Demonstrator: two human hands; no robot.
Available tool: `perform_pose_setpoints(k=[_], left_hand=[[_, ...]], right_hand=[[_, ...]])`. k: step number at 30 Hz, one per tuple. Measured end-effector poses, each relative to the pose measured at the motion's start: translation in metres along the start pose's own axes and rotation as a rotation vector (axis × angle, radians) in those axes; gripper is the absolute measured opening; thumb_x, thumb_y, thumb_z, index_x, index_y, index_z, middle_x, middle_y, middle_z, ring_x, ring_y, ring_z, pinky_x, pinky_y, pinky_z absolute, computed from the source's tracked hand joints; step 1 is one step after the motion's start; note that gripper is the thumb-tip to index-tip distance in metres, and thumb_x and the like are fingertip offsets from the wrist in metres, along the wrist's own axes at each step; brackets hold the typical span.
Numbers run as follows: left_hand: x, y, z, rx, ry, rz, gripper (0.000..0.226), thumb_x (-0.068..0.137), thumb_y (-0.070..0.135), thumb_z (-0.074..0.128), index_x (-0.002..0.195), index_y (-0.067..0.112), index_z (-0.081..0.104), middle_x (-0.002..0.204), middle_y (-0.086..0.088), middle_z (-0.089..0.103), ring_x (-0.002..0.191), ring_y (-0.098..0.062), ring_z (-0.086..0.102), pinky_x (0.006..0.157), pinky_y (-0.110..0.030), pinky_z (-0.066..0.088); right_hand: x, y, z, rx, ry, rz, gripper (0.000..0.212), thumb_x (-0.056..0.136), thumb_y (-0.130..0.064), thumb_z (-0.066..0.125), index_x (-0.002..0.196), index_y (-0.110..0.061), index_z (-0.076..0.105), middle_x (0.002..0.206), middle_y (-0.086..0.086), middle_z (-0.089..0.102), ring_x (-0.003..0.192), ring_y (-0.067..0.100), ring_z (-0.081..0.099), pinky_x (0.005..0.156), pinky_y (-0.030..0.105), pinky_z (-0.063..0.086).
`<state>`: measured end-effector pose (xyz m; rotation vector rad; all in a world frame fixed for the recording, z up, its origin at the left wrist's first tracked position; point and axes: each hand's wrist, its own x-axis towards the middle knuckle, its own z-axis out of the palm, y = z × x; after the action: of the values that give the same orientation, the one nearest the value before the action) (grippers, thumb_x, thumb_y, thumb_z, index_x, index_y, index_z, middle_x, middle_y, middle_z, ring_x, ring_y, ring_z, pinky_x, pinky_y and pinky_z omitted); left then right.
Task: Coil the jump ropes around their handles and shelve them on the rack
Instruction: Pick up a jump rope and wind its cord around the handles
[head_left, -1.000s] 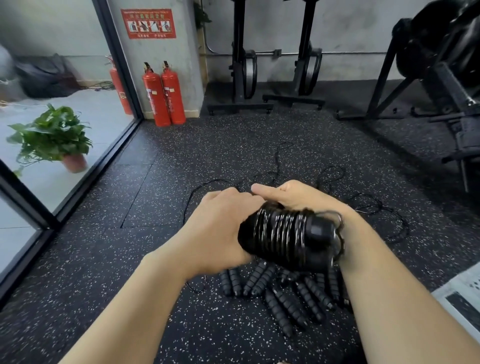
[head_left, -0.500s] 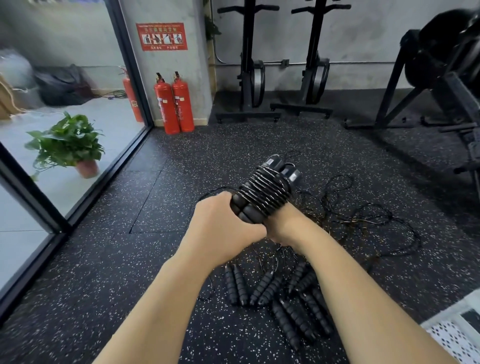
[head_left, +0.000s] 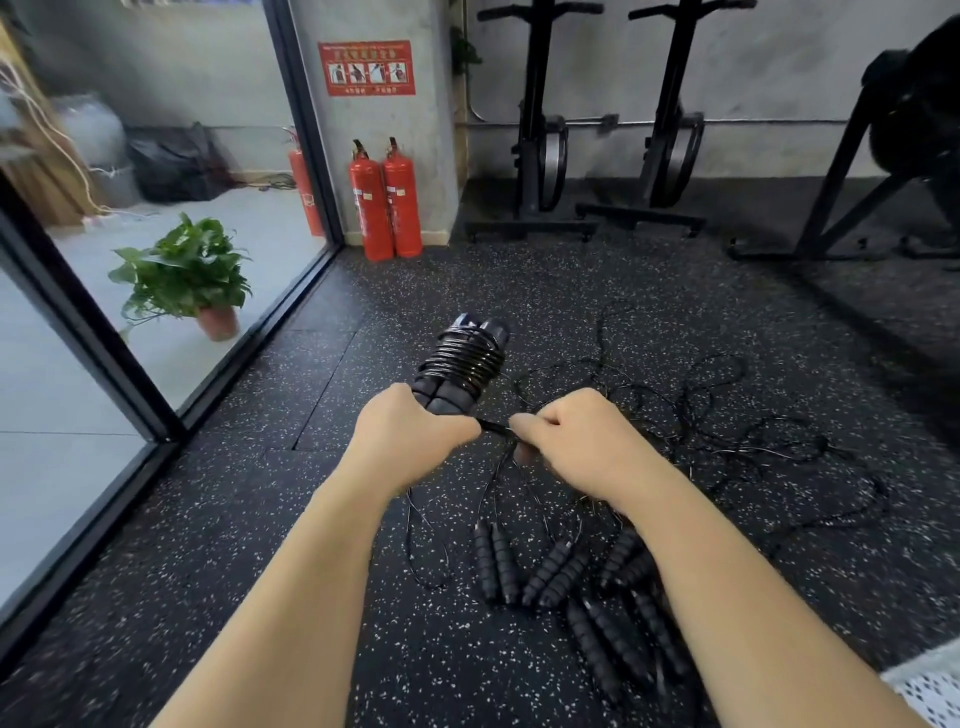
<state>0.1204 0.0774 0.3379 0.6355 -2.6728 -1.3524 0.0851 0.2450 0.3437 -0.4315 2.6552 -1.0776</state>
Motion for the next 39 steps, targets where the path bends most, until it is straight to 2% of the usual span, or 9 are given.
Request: perform_pose_setpoints(k=[4,10,19,22,27,32,35,37,39], left_hand=[[0.005,-0.004,0.001,0.148,0.032,0.028,0.021,0.069,0.019,0.073,0.065,0.017,0.052,0.061,0.005,0.055,0.055,-0.015,0.048,0.051,-0.023,0.038],[0.000,0.004,0.010,0.616,0.164,0.090,0.026,0.080,0.034,0.065,0.095,0.021,0.048,0.084,0.005,0.056,0.079,-0.023,0.057,0.058,-0.029,0.035],[-0.022,0.029,0.036,0.913,0.116,0.499,0.022,0.086,0.033,0.056,0.105,0.028,0.048,0.083,0.007,0.045,0.075,-0.021,0.052,0.051,-0.028,0.027],[-0.025,0.031,0.038,0.906,-0.039,0.677,0.025,0.085,0.034,0.055,0.109,0.031,0.049,0.090,0.009,0.049,0.078,-0.019,0.053,0.057,-0.029,0.036],[-0.031,0.029,0.034,0.717,-0.194,0.897,0.022,0.084,0.028,0.059,0.085,0.030,0.036,0.079,0.014,0.037,0.087,-0.015,0.052,0.067,-0.031,0.043],[-0.034,0.027,0.029,0.524,-0.211,1.006,0.026,0.074,0.020,0.065,0.077,0.027,0.040,0.077,0.013,0.046,0.074,-0.014,0.046,0.065,-0.041,0.048],[-0.035,0.027,0.031,0.487,-0.226,1.041,0.029,0.072,0.018,0.069,0.077,0.027,0.043,0.078,0.014,0.050,0.074,-0.014,0.049,0.069,-0.041,0.049],[-0.036,0.027,0.031,0.423,-0.238,1.058,0.025,0.072,0.020,0.067,0.079,0.027,0.044,0.078,0.016,0.050,0.074,-0.012,0.050,0.070,-0.040,0.049],[-0.039,0.029,0.030,0.338,-0.273,1.043,0.018,0.073,0.023,0.066,0.082,0.025,0.051,0.079,0.016,0.053,0.075,-0.010,0.052,0.070,-0.039,0.049]], right_hand=[[-0.009,-0.011,-0.007,-0.046,-0.031,-0.044,0.039,0.094,-0.035,0.054,0.075,-0.005,0.070,0.041,-0.008,0.037,0.042,0.014,0.033,0.056,0.031,0.034],[-0.020,-0.027,-0.017,-0.364,0.092,-0.142,0.045,0.094,-0.038,0.048,0.057,-0.012,0.045,0.057,-0.003,0.051,0.054,0.019,0.047,0.054,0.028,0.035],[-0.012,-0.018,-0.037,-0.458,0.261,-0.326,0.054,0.094,-0.042,0.048,0.049,-0.013,0.039,0.050,-0.003,0.045,0.053,0.015,0.043,0.058,0.032,0.040],[-0.007,-0.006,-0.041,-0.463,0.285,-0.358,0.058,0.095,-0.045,0.046,0.046,-0.014,0.039,0.048,-0.003,0.042,0.054,0.013,0.041,0.058,0.032,0.037],[0.000,0.010,-0.044,-0.389,0.268,-0.310,0.064,0.093,-0.058,0.044,0.046,-0.014,0.049,0.048,-0.003,0.050,0.059,0.016,0.052,0.064,0.033,0.042],[-0.001,0.025,-0.051,0.031,0.011,-0.209,0.063,0.087,-0.057,0.057,0.046,-0.014,0.036,0.045,0.001,0.031,0.041,0.013,0.028,0.047,0.027,0.029],[-0.001,0.035,-0.054,0.166,-0.163,-0.133,0.068,0.078,-0.068,0.057,0.064,-0.001,0.056,0.056,0.006,0.041,0.047,0.014,0.035,0.051,0.023,0.031],[-0.003,0.041,-0.051,0.220,-0.236,-0.112,0.080,0.067,-0.076,0.057,0.069,0.004,0.058,0.056,0.006,0.045,0.050,0.016,0.037,0.054,0.025,0.033],[-0.004,0.041,-0.053,0.318,-0.277,-0.096,0.072,0.066,-0.071,0.060,0.063,0.000,0.055,0.053,0.005,0.048,0.046,0.014,0.040,0.050,0.022,0.037]])
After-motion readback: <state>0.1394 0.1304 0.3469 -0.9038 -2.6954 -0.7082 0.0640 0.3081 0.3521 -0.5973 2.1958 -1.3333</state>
